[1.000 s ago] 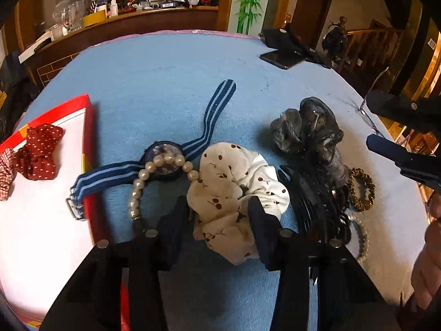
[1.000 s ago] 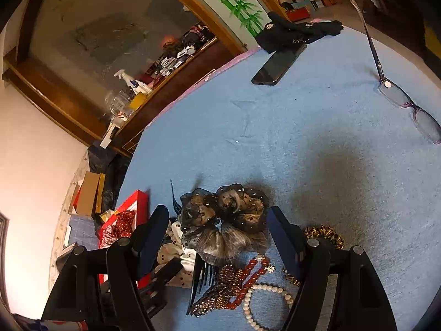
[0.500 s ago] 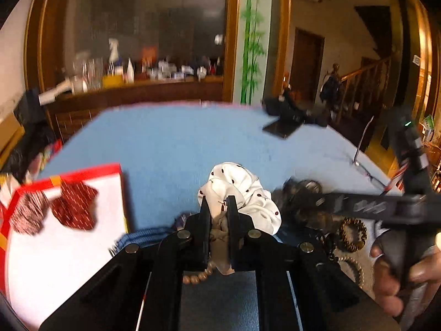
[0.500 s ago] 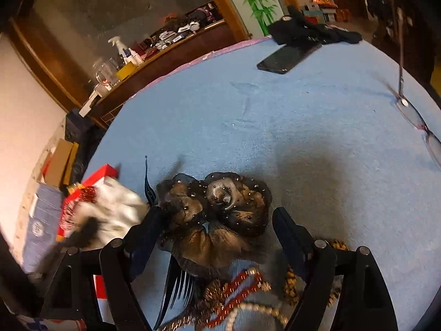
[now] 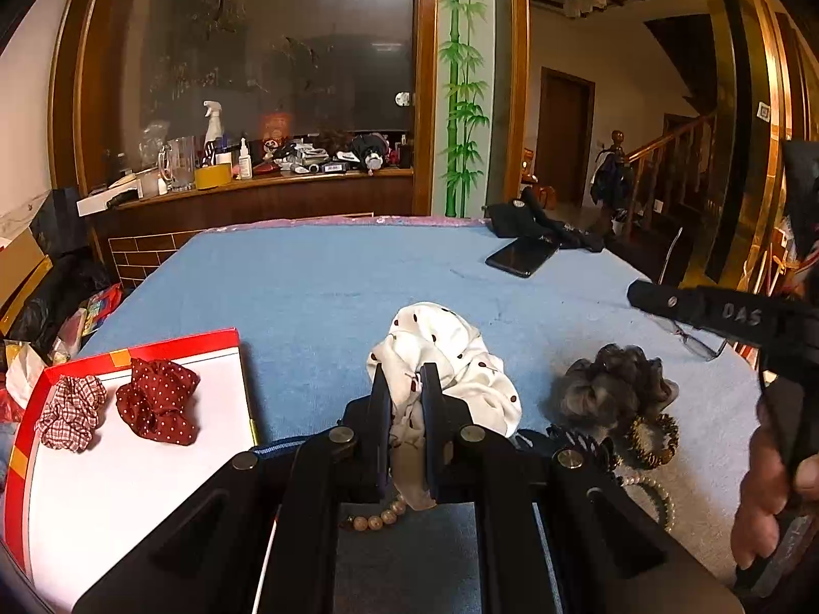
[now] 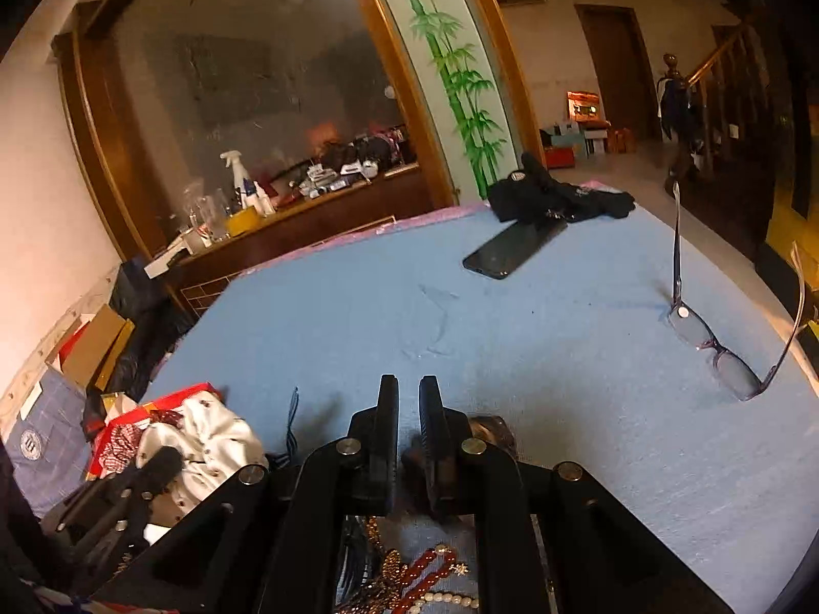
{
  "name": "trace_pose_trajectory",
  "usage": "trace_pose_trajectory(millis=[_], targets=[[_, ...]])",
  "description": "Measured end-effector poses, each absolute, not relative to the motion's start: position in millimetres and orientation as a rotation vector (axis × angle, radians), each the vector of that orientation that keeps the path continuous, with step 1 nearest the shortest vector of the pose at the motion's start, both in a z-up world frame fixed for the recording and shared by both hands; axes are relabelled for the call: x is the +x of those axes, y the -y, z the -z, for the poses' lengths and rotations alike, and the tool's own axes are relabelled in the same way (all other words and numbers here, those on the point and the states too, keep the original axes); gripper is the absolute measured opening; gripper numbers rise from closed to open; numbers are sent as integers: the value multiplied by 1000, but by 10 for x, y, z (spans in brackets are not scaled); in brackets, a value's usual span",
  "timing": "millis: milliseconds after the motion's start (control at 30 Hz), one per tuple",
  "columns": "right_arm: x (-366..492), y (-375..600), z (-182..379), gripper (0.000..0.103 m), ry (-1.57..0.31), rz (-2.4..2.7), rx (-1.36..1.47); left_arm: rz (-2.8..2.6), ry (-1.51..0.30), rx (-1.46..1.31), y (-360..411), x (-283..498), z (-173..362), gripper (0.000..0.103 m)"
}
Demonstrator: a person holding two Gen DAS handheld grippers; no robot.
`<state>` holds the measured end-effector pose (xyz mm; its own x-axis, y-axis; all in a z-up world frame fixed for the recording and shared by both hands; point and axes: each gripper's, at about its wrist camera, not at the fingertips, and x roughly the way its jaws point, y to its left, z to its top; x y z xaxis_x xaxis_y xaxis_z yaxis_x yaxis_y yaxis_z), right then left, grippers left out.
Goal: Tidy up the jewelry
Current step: 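Grasp the white polka-dot scrunchie with the left gripper while the right reaches the dark scrunchie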
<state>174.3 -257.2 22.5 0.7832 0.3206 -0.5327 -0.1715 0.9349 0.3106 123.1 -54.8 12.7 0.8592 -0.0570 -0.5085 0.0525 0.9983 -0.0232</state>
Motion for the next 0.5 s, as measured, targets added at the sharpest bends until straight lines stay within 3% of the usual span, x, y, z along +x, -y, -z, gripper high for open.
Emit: trace_pose_trajectory(millis=[500], targets=[[1706,2500,-258,9,-622,-302,250,43,-541,-18,488,1208,-110,9]])
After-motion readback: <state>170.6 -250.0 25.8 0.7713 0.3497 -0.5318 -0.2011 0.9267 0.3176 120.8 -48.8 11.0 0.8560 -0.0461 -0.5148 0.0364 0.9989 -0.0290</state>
